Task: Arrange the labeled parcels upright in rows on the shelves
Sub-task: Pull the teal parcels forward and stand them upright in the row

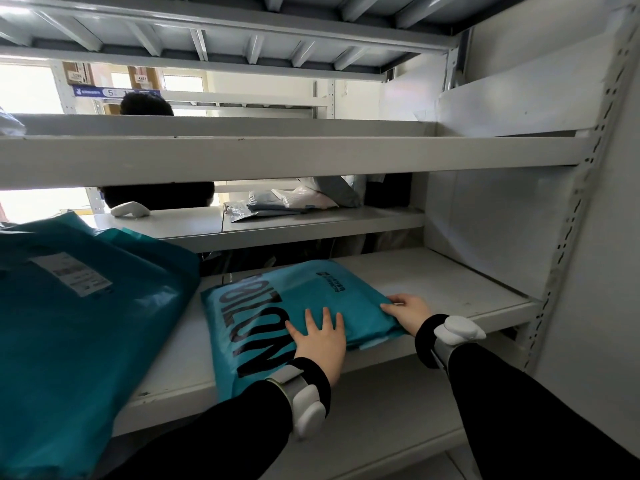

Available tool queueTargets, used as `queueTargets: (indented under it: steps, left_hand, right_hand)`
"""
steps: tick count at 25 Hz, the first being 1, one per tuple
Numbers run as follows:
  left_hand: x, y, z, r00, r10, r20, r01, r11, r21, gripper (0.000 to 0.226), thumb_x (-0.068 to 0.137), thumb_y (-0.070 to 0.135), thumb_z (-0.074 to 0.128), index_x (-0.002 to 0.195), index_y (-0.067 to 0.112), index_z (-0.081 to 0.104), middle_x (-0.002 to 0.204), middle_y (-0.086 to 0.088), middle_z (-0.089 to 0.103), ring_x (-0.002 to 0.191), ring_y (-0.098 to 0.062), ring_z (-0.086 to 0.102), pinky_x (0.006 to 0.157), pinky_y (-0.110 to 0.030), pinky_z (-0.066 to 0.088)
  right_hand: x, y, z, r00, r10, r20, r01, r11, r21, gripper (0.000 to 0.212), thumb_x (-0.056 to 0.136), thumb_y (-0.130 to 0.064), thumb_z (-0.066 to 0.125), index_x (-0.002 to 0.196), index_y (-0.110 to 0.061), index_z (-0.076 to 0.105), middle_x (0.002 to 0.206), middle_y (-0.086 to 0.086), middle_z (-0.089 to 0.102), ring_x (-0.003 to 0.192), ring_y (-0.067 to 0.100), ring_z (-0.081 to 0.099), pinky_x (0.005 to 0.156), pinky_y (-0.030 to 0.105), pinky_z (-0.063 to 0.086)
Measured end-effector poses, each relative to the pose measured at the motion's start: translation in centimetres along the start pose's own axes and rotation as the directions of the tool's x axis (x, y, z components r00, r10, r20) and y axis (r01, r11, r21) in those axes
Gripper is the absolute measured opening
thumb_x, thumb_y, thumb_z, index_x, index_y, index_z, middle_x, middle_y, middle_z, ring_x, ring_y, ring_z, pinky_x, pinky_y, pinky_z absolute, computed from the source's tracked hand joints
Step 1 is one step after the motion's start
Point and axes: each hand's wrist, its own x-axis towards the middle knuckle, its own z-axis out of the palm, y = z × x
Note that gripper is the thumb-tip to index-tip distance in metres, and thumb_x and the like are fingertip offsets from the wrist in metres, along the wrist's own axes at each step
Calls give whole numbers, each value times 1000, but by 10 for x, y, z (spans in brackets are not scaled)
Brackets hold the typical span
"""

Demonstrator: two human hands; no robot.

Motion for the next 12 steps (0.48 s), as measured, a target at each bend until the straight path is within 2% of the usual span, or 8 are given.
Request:
queueTargets:
  steps: [2,5,6,8,9,12]
  left_hand:
    - [2,-4,-4,1000,-6,13,6,999,-38,70,97,-1,36,153,14,-2,162,-14,-1,147,-45,-2,108,-76,7]
    - [3,-11,-12,999,-10,31,14,992,-128,67,97,-2,33,153,17,2,162,-12,2,147,-44,2,108,-75,8]
    - [3,-13,-15,999,-12,30,17,987,-160,67,97,-2,34,153,18,3,162,-12,3,147,-44,4,109,-75,9]
    - [3,-19,-21,1000,-18,13,21,976,-218,68,96,-3,34,153,20,7,162,-11,4,146,-44,8,109,-74,11]
    - [2,-23,-24,1000,-21,-3,20,969,-247,69,95,-4,34,153,21,8,162,-11,5,146,-44,10,109,-73,13]
    - [1,-37,-30,997,-31,-75,3,938,-345,70,94,-7,31,153,24,11,163,-9,5,143,-44,20,109,-71,19]
  right_hand:
    - [-3,-9,-2,1000,-12,0,12,1000,4,33,88,-14,60,117,0,62,107,14,64,109,32,61,83,28,45]
    - [-3,-19,-4,999,35,-16,-32,988,148,15,90,-19,57,95,-9,67,105,16,65,99,34,62,84,40,54]
    - [-5,-23,-4,997,72,-6,-68,966,248,15,91,-21,55,87,-10,65,101,17,65,90,34,63,75,41,58]
    - [-8,-34,-5,992,124,29,-125,907,402,23,95,-24,49,80,-11,61,84,14,62,72,29,61,55,34,58]
    - [-10,-38,-5,990,133,40,-137,885,445,27,96,-26,47,78,-11,60,79,12,60,67,26,59,52,32,56]
    - [-14,-48,-1,991,118,65,-134,816,562,33,98,-29,42,75,-10,56,75,13,57,65,27,56,65,38,50]
